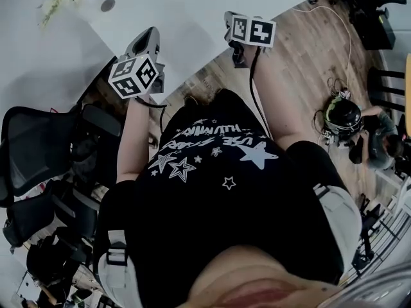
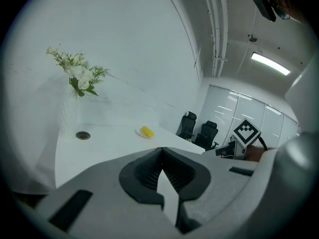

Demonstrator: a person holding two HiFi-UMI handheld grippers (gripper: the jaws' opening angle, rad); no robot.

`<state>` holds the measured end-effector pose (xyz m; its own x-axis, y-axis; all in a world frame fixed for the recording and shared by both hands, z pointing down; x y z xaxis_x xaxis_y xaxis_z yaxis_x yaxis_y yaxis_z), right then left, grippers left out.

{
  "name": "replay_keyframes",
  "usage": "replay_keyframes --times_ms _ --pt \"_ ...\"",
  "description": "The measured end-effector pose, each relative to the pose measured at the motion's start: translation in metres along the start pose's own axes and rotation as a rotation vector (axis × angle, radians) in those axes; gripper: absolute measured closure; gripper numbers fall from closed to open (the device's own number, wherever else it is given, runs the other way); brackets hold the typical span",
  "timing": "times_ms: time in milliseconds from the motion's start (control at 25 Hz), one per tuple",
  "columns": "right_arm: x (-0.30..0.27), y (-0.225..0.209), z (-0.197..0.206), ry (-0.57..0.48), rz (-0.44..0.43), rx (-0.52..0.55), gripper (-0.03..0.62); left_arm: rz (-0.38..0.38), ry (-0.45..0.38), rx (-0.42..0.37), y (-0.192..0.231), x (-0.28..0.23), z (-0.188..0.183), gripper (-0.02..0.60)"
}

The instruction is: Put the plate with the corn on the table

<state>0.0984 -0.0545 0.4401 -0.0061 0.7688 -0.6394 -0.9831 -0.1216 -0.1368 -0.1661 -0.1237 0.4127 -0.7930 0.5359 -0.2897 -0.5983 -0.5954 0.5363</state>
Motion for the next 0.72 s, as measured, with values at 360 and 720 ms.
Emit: replay_keyframes --times_ms 360,720 --pt "0.031 -0.002 0.006 -0.025 -0.071 0.048 0.588 -0.015 -0.015 -0.018 -0.043 0.007 0.018 0.574" --pt "0.089 -0.001 0.042 -0.028 -0.114 0.074 0.588 -0.016 -0.022 -0.018 -0.096 0.035 0.046 0.574"
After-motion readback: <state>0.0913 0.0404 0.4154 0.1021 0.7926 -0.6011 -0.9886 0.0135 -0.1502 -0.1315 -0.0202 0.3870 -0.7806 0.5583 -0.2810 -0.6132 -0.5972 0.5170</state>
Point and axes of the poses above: the fingertips, and each gripper's own axes: x backward along the fingers, y to its left, z out of its underside, the point moved 6 cm from there along x, backward along the fingers, and after that the axes turned 12 degrees about x, right-handed, at the moved point
